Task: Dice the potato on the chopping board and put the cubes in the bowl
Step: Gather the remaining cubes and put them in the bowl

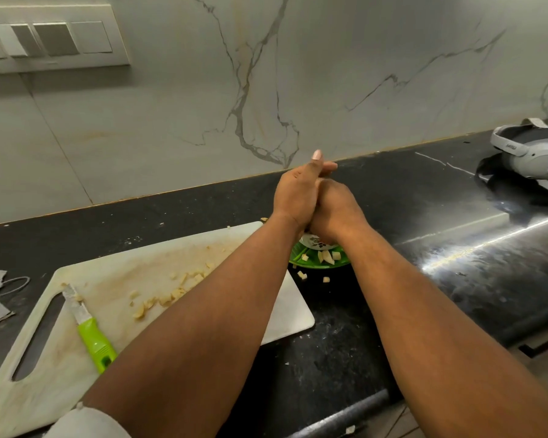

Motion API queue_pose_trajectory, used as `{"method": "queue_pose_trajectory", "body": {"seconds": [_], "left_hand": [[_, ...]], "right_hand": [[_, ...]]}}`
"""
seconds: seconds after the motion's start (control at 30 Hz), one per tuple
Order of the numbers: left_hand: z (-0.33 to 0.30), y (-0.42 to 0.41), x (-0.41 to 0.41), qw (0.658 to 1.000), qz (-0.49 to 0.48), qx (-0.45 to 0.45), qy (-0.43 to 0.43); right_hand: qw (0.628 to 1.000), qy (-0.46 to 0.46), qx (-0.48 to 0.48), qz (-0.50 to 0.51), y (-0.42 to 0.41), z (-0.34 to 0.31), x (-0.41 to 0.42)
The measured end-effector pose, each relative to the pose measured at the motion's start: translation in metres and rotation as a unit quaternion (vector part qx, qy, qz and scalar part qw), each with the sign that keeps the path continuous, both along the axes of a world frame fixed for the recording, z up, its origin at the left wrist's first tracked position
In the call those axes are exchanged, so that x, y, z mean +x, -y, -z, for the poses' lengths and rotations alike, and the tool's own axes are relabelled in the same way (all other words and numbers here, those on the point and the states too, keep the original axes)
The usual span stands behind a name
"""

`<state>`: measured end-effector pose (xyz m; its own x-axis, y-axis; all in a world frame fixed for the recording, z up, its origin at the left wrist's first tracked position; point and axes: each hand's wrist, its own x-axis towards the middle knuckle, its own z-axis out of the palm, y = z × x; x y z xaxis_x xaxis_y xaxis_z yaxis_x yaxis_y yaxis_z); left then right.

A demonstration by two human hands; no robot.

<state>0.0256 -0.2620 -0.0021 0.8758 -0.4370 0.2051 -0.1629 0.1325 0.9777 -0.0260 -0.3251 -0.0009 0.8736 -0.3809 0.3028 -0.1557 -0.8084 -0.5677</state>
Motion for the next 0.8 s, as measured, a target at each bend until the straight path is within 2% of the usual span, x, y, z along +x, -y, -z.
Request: {"method": "queue_pose_trajectory", "body": {"seconds": [0.1,0.2,0.43,0.63,0.8], "left_hand": [[0.002,0.0,0.003,0.997,0.004,-0.066,-0.046],[0.003,0.001,0.003,0.997,0.004,-0.066,-0.028],[0.001,-0.002,0.006,0.996,0.011,-0.082,-0.031],[0.002,-0.012,0.01,0.994,0.011,-0.105,-0.03],[-0.004,-0.027,0.012,0.996,-0.003,-0.083,-0.031]], "right_hand": [[0.996,0.075,0.053,-0.002,0.004,0.003,0.002],[0.98,0.142,0.14,-0.009,0.006,0.002,0.001],[0.936,0.194,0.286,-0.06,0.011,-0.001,-0.003],[0.92,0.229,0.293,-0.125,0.013,-0.002,-0.006],[0.937,0.236,0.225,-0.123,0.011,-0.003,-0.008]]}}
